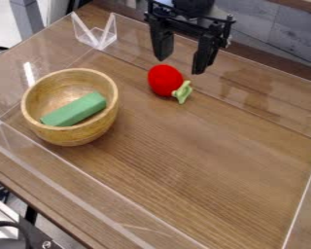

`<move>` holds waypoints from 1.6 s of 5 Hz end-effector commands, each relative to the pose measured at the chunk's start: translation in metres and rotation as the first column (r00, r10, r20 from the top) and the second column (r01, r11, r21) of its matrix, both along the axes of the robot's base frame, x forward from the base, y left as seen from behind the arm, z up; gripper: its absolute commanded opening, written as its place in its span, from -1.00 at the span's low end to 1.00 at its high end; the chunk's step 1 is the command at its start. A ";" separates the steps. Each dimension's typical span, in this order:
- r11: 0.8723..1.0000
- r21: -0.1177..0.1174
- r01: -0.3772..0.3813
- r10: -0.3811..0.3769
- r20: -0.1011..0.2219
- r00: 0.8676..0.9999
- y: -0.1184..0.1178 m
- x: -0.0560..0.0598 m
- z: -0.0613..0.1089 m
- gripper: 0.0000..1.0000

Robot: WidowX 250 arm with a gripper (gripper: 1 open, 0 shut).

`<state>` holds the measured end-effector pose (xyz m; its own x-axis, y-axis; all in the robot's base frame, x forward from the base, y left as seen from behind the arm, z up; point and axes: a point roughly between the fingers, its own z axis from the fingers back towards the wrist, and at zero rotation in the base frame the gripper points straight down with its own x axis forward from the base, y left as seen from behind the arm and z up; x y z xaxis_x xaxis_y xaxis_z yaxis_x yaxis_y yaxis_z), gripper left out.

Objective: Remove the green stick from the brown bowl and put it on the table

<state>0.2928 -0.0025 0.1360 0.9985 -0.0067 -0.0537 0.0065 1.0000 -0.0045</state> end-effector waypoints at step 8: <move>0.995 0.018 0.100 -0.101 0.050 0.994 0.125 -0.058 -0.072 1.00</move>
